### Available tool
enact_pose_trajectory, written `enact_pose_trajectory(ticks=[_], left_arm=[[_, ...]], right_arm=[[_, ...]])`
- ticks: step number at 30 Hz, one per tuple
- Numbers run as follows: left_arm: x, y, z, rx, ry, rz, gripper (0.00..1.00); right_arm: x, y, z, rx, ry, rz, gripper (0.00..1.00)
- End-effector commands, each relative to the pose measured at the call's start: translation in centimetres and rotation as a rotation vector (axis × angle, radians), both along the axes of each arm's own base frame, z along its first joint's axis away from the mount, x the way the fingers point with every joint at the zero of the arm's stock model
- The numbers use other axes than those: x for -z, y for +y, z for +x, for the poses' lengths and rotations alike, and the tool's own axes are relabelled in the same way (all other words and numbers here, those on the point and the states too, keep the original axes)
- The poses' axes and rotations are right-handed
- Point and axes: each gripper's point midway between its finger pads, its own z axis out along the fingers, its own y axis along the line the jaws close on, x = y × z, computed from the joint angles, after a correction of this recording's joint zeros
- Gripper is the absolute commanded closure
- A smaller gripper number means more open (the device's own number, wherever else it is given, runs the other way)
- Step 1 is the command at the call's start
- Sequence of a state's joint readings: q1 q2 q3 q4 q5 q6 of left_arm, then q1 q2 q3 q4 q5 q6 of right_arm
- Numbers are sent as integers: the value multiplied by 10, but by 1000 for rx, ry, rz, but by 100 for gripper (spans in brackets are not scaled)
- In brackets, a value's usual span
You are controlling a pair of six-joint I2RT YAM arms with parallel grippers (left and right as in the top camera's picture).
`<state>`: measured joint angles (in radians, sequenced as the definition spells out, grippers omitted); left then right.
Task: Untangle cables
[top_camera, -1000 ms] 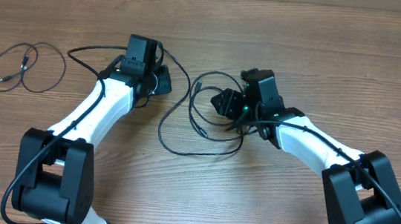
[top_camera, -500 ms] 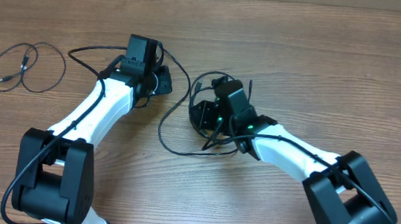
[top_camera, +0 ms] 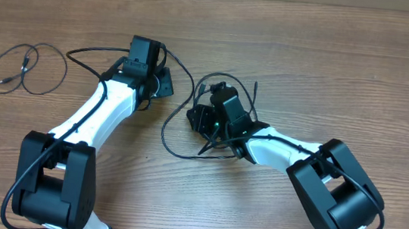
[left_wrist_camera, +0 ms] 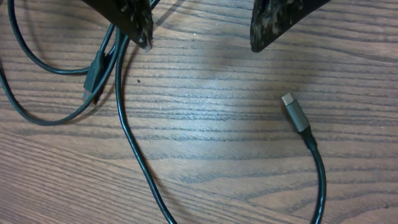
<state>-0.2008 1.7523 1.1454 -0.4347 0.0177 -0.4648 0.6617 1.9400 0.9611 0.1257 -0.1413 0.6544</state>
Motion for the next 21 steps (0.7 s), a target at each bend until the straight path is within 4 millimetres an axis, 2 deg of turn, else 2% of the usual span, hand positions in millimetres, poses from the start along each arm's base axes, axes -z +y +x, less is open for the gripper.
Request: enact_pose_trajectory(ticks=[1, 6, 11, 14, 17, 21], left_arm=[[1, 2, 0, -12, 1, 9, 48], [1, 2, 0, -13, 1, 8, 47], [1, 2, 0, -13, 1, 8, 46], [1, 2, 0, -13, 0, 8, 45], [1, 2, 0, -12, 0, 8, 43], [1, 1, 0, -9, 1, 4, 42]], right_arm=[[25, -2, -2, 6, 25, -37, 59], [38, -3, -3, 6, 39, -48, 72], [47, -3, -5, 2, 49, -56, 77], [53, -4, -6, 3, 58, -63, 86], [51, -3, -4, 3, 48, -56, 96], [37, 2, 1, -2, 19, -21, 96]])
